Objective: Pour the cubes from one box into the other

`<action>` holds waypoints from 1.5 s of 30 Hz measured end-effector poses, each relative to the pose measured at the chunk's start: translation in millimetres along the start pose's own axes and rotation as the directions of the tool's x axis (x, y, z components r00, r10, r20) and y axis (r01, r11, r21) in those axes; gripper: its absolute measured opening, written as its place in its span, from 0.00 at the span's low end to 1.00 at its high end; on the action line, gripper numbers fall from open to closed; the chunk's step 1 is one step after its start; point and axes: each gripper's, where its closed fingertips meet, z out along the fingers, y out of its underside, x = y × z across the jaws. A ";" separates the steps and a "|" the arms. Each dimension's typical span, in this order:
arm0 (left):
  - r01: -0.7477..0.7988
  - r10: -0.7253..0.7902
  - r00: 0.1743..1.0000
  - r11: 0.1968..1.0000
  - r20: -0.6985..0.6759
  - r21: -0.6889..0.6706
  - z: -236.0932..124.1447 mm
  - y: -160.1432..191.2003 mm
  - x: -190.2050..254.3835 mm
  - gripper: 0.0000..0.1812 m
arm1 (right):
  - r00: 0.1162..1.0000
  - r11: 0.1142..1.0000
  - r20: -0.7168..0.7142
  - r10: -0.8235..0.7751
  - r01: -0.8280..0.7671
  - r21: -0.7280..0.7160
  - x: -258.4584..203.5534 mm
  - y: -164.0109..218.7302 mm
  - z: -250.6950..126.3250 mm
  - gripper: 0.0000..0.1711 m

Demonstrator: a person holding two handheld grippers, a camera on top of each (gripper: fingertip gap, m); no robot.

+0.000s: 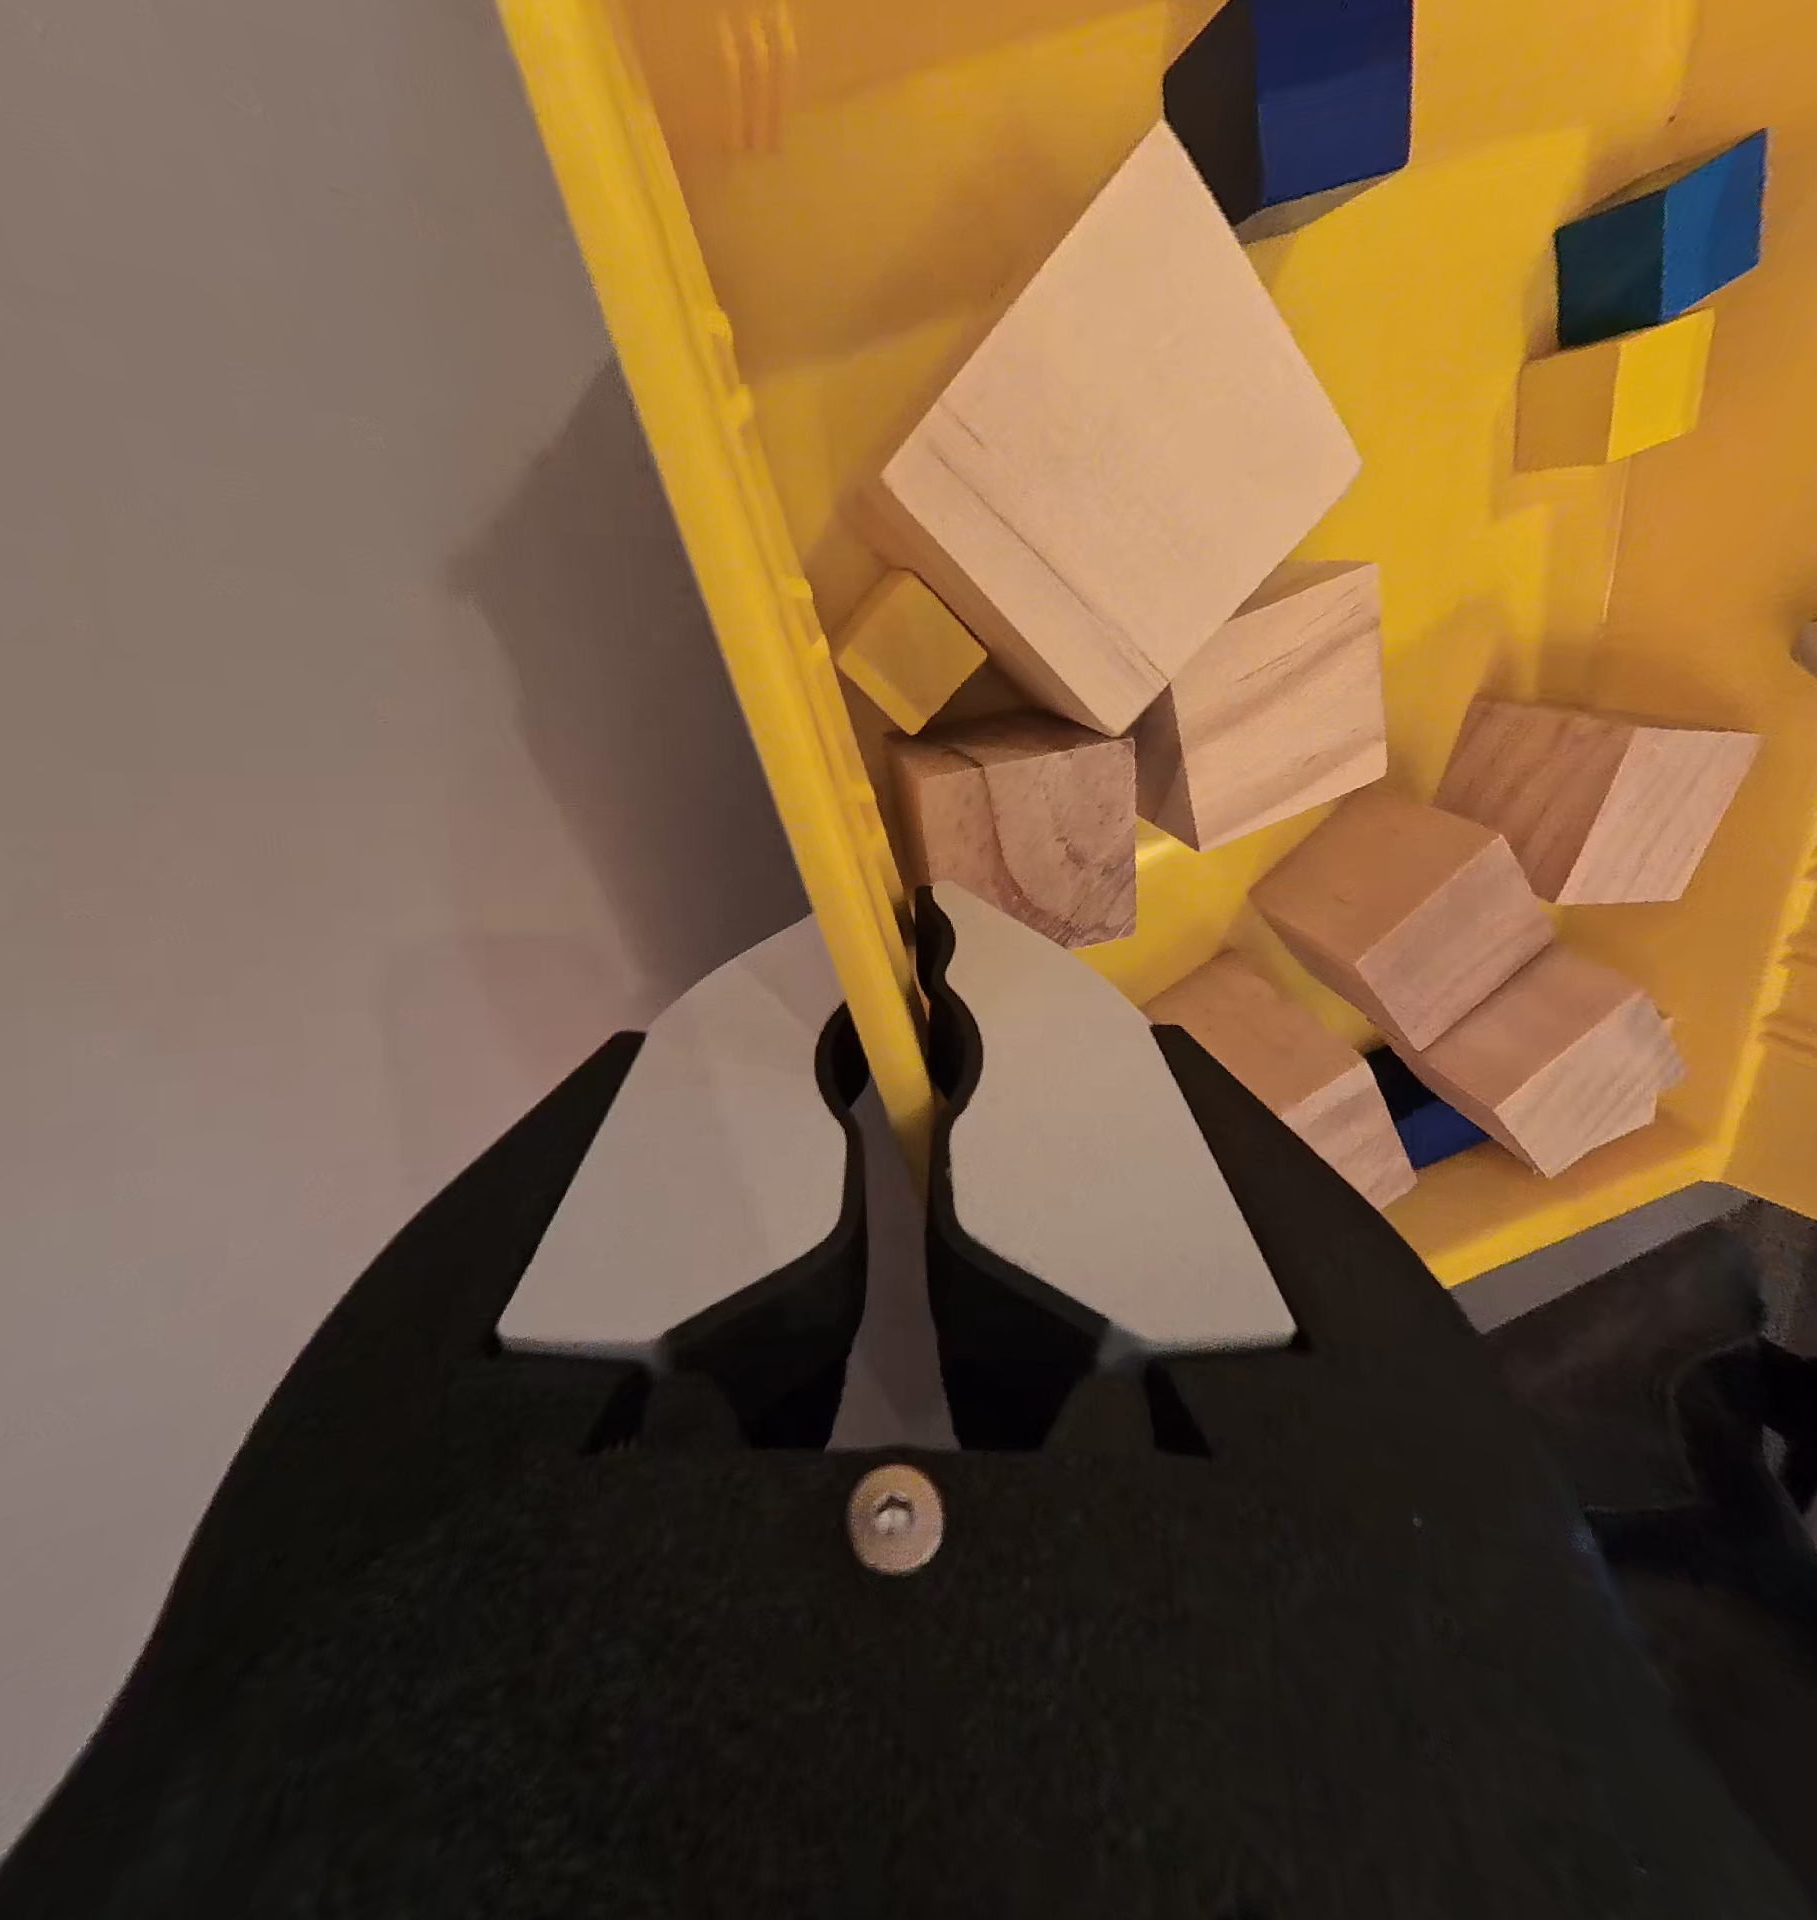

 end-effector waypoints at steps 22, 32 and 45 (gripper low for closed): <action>-0.365 0.344 0.924 0.924 0.165 0.117 -77.1 -222.2 273.3 0.03 | 0.964 0.910 -0.046 0.261 -0.230 0.346 268.3 -13.4 -184.7 0.04; -0.571 0.482 0.803 0.791 0.350 0.219 -65.6 -299.2 380.1 0.03 | 0.919 0.791 0.024 0.393 -0.351 0.501 373.4 -0.4 -194.1 0.04; -0.741 0.493 0.628 0.616 0.602 0.268 -29.1 -329.2 418.0 0.03 | 0.836 0.547 0.238 0.494 -0.511 0.663 418.5 -3.6 -134.9 0.03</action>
